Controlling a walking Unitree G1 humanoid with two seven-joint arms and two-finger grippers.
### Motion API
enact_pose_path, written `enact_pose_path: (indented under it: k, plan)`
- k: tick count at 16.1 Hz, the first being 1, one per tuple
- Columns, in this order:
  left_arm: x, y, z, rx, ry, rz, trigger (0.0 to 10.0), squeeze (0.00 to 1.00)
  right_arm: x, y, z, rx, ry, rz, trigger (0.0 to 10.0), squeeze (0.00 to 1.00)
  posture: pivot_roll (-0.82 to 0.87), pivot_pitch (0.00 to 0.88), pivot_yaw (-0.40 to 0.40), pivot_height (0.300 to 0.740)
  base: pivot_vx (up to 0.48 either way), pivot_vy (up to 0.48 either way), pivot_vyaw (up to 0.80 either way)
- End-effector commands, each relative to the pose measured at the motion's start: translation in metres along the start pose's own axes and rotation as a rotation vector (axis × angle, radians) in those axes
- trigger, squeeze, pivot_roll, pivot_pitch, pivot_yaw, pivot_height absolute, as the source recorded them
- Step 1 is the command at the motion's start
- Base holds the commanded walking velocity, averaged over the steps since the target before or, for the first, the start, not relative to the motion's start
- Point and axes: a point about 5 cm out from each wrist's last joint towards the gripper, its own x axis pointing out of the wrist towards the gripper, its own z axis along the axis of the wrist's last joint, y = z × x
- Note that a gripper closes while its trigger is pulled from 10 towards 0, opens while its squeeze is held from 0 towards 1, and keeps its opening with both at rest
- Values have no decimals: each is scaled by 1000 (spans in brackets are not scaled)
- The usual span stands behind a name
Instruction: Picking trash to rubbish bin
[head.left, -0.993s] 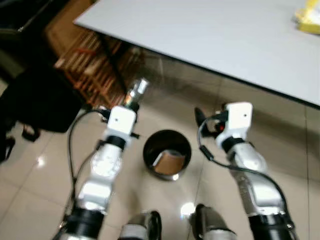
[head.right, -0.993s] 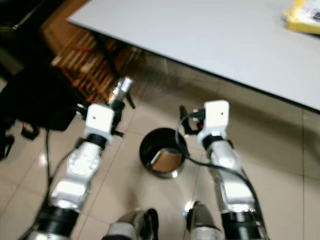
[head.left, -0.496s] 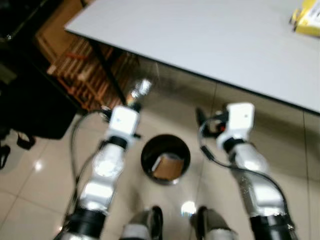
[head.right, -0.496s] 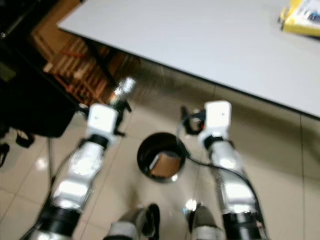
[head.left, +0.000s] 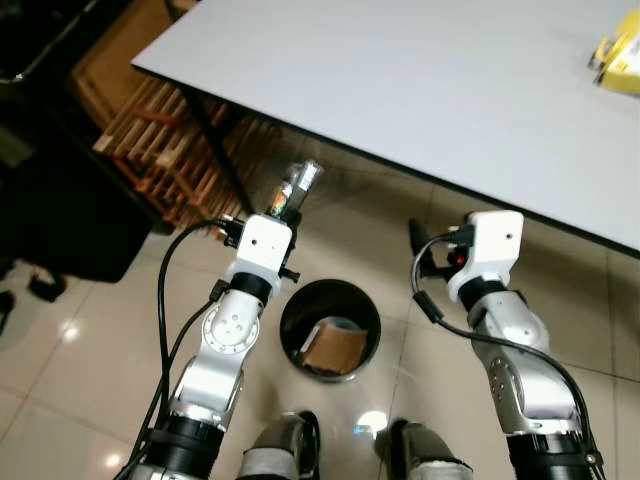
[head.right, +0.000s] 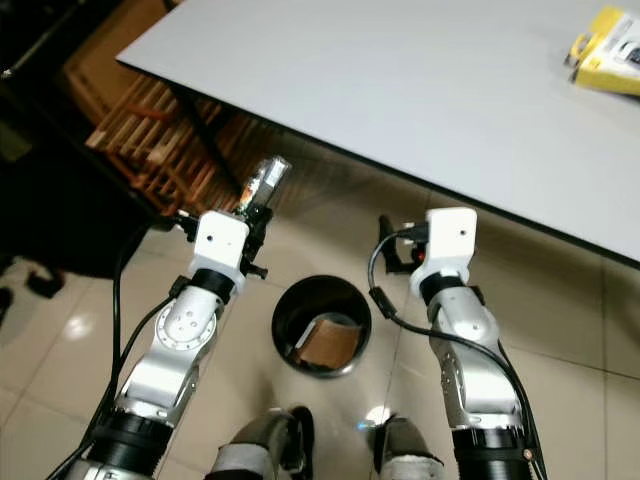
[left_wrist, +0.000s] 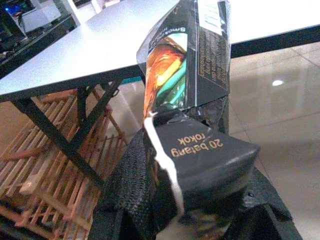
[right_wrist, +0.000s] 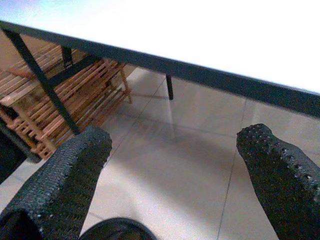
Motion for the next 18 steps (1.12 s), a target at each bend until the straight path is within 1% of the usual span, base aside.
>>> enact_pose_path:
  k: [1,8,11,12,13,15,16,17,18]
  plan:
    - [-6,10,-7,18,27,26,10000,0,0,11,0,11,-1,35,10000,0,76,304,136,740,292,0,0]
    - [-6,7,-8,18,30,15,10000,0,-1,11,-2,13,5,35,10000,0,74,309,136,740,288,0,0]
    - [-6,1,-11,7,30,-6,10000,0,-3,11,-3,10,14,39,10000,0,71,313,132,740,290,0,0]
    - [-6,-1,-10,-7,25,-15,10000,0,-4,11,-4,9,20,42,10000,0,70,316,131,740,0,0,0]
    - [-7,-5,-13,-24,34,-35,10000,0,-5,12,-7,11,31,54,10000,0,70,316,130,740,0,0,0]
    - [-14,-16,-22,-60,43,-89,10000,0,-13,12,-22,-6,91,86,10000,0,64,324,124,740,0,0,0]
    - [-15,-17,-24,-61,45,-95,10000,0,-14,11,-25,-13,100,85,10000,0,65,325,124,740,0,0,0]
    - [-20,-23,-31,-63,62,-119,10000,0,-21,9,-36,-25,141,90,10000,0,65,332,120,740,0,0,0]
    - [-21,-24,-33,-61,66,-127,10000,0,-23,9,-38,-27,151,91,10000,0,65,332,120,740,0,0,0]
